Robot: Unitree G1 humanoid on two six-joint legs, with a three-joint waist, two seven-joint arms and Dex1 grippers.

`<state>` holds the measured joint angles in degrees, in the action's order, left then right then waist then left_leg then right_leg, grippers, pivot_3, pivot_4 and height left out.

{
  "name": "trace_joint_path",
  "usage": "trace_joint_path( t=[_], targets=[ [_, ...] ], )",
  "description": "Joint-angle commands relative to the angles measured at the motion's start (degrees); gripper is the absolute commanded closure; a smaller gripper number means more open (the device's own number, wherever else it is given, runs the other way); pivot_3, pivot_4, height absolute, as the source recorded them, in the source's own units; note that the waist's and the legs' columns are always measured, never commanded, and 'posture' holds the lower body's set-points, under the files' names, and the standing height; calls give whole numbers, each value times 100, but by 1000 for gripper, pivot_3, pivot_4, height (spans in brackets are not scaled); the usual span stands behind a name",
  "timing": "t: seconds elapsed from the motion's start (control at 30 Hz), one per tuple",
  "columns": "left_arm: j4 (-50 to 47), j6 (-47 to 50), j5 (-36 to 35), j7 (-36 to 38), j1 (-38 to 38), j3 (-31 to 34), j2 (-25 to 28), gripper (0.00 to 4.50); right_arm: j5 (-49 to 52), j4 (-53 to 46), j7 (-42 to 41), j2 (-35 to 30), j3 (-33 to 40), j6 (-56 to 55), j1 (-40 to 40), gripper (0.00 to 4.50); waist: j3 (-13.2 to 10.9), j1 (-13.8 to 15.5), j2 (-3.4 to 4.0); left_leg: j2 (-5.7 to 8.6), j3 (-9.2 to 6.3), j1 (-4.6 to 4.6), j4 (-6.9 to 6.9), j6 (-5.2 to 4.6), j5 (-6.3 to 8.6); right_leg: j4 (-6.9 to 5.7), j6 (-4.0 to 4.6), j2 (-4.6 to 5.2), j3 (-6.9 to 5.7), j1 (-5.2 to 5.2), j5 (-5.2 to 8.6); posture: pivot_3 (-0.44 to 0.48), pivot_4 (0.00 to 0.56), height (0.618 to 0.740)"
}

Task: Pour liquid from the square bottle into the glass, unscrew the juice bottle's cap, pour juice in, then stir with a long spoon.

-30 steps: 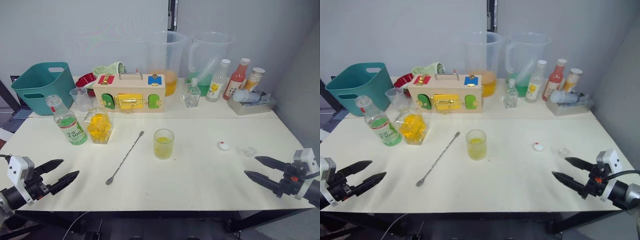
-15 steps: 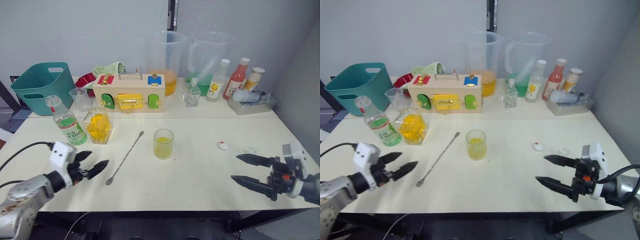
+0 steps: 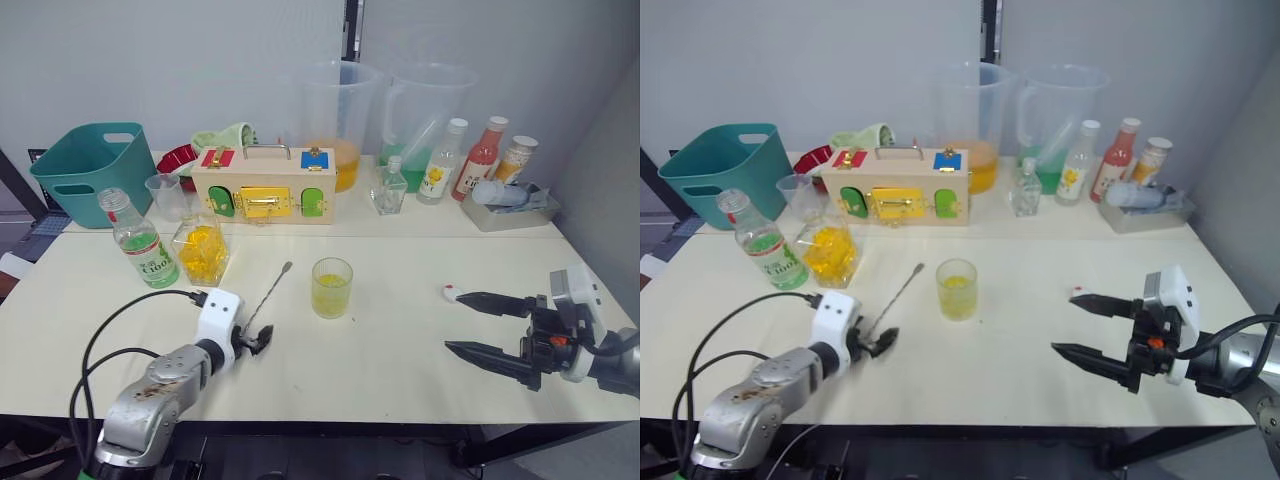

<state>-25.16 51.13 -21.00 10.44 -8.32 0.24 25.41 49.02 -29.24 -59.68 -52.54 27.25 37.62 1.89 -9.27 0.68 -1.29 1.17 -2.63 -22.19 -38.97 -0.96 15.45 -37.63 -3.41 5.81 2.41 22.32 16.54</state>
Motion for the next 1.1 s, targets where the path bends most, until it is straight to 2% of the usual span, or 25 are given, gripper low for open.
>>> trace_joint_path(
  t=[0.03, 0.27, 0.4, 0.53, 0.73, 0.93, 1.1],
  targets=[
    [183, 94, 165, 16, 17, -173, -69, 786, 239, -238, 121, -131, 119, 118, -128, 0, 3, 0, 5, 1, 1, 0, 0, 0, -1, 2, 0, 0, 1, 0, 0, 0, 150, 740],
    [270, 125, 337, 149, 76, -64, 21, 3168, 305, -296, 215, -177, 141, 183, -149, 0, 3, 10, 6, 3, 0, 3, 0, 0, 0, 3, -1, 3, 0, -6, 0, 0, 150, 740],
    [369, -184, 388, 461, 35, 95, 287, 4428, 394, -324, 286, -157, 31, 219, -272, 0, 4, 2, 6, 2, 1, 5, 0, 0, 0, 4, -1, 2, 0, -6, 0, 0, 150, 740],
    [320, -646, 317, 1057, 82, 271, 697, 4428, 407, -301, 292, -144, -107, 217, -396, 0, 3, -2, 6, -1, 1, 3, 1, 0, 0, 6, -1, -1, 0, -4, 0, 0, 150, 740],
    [204, -1258, 158, 2169, 720, 660, 1527, 4428, 334, -232, 228, -147, -182, 145, -382, 0, 2, -16, 5, -7, -1, -5, 4, 0, 0, 10, 0, -4, -2, 6, 0, 0, 150, 740],
    [172, -2023, 175, 3058, 1589, 671, 1943, 4428, 261, -310, 243, -10, -232, 83, -168, 0, 4, -10, 7, -11, -1, -5, 7, -2, 2, 30, 0, -1, -2, -2, 0, 0, 150, 740],
    [484, -2446, 233, 3445, 1693, 674, 2106, 4428, 169, -320, 227, 1, -270, 10, -84, 0, 6, -1, 13, -10, 3, -8, 16, -2, 1, 54, 0, 4, -1, -4, 0, 0, 150, 740]
  ],
)
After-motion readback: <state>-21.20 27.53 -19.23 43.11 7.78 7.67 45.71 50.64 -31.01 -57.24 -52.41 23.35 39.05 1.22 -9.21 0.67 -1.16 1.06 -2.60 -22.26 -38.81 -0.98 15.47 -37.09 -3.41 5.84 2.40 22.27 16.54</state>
